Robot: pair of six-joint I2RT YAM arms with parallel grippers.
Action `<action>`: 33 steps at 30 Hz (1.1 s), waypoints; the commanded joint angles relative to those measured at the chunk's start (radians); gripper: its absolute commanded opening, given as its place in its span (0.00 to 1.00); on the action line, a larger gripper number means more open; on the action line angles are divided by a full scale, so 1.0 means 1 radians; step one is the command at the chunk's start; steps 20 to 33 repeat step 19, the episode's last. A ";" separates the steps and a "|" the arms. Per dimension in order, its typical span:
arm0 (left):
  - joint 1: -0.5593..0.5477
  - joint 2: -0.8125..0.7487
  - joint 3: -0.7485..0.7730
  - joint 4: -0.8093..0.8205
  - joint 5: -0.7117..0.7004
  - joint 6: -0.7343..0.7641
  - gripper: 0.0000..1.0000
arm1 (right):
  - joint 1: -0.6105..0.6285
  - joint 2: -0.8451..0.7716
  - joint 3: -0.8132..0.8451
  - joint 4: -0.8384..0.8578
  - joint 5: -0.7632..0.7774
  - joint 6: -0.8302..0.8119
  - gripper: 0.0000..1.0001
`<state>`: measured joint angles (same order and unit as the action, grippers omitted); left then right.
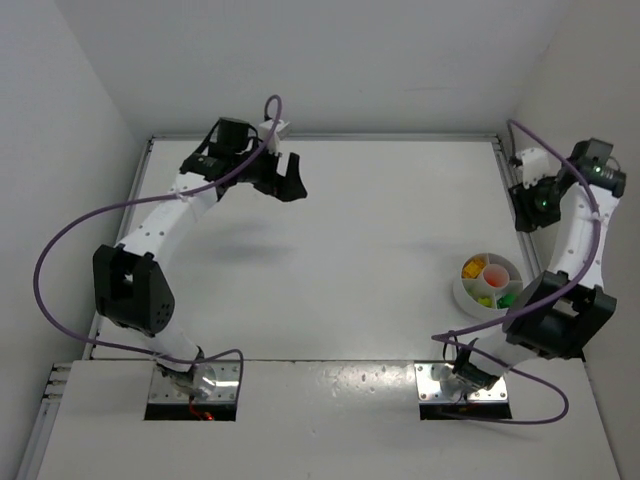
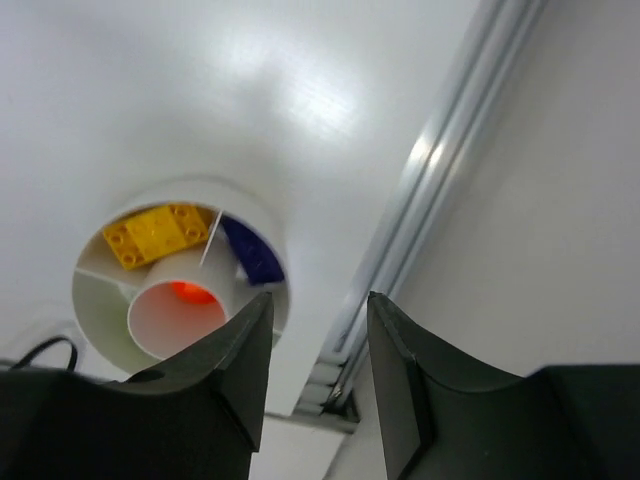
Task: Sort the legos into containers by color
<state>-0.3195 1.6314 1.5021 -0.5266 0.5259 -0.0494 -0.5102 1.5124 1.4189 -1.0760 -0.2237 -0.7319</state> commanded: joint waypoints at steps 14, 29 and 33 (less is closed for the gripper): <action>0.526 -0.231 -0.149 -0.093 0.040 0.066 1.00 | 0.176 0.065 0.307 -0.030 -0.324 0.526 0.48; 0.655 -0.326 -0.267 -0.130 0.028 0.177 1.00 | 0.194 0.008 0.148 0.011 -0.299 0.535 0.49; 0.655 -0.326 -0.267 -0.130 0.028 0.177 1.00 | 0.194 0.008 0.148 0.011 -0.299 0.535 0.49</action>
